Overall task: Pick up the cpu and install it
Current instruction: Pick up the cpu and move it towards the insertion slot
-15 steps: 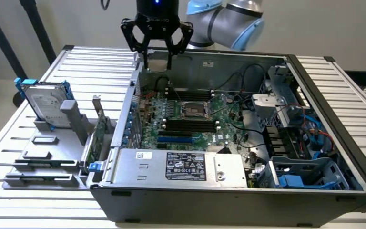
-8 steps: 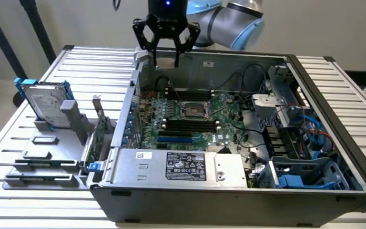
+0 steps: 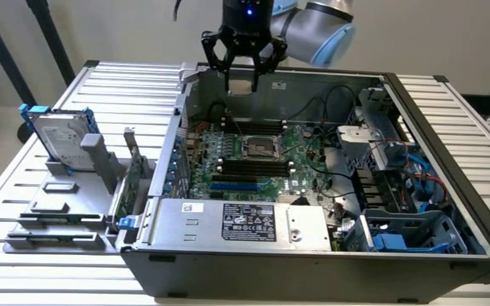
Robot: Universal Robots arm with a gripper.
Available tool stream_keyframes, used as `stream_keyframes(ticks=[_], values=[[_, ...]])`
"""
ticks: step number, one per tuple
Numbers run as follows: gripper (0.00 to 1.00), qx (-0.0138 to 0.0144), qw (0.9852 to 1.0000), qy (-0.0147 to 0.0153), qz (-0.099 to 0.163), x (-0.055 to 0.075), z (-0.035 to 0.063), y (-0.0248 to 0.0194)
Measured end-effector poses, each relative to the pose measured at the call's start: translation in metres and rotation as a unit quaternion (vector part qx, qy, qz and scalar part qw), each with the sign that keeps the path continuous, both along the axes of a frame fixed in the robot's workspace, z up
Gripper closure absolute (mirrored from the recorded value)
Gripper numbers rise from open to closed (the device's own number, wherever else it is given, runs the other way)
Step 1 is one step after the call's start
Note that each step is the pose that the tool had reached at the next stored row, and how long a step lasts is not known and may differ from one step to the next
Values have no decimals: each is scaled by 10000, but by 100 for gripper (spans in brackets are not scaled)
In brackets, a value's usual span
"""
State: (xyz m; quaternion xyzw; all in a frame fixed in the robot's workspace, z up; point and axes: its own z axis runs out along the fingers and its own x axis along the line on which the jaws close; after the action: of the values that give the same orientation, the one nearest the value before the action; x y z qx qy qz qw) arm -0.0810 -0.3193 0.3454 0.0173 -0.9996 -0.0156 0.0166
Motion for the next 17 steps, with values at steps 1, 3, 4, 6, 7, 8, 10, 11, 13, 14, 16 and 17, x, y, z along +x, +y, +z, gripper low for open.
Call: stream_keyframes(ticks=[1,3,4,6,7,8,10,11,13,14,16,17], values=[[45,0,10000,0,0,45,-18,2],[45,0,10000,0,0,136,-55,4],[45,0,10000,0,0,184,-74,4],[45,0,10000,0,0,275,-110,4],[45,1,10000,-1,0,320,-129,4],[45,1,10000,-1,1,365,-147,3],[45,1,10000,0,0,443,-182,2],[45,0,10000,0,0,468,-200,-2],[45,0,10000,0,0,500,-236,-19],[45,0,10000,0,0,508,-255,-32],[45,0,10000,0,0,516,-291,-68],[45,-1,10000,0,0,519,-309,-87]])
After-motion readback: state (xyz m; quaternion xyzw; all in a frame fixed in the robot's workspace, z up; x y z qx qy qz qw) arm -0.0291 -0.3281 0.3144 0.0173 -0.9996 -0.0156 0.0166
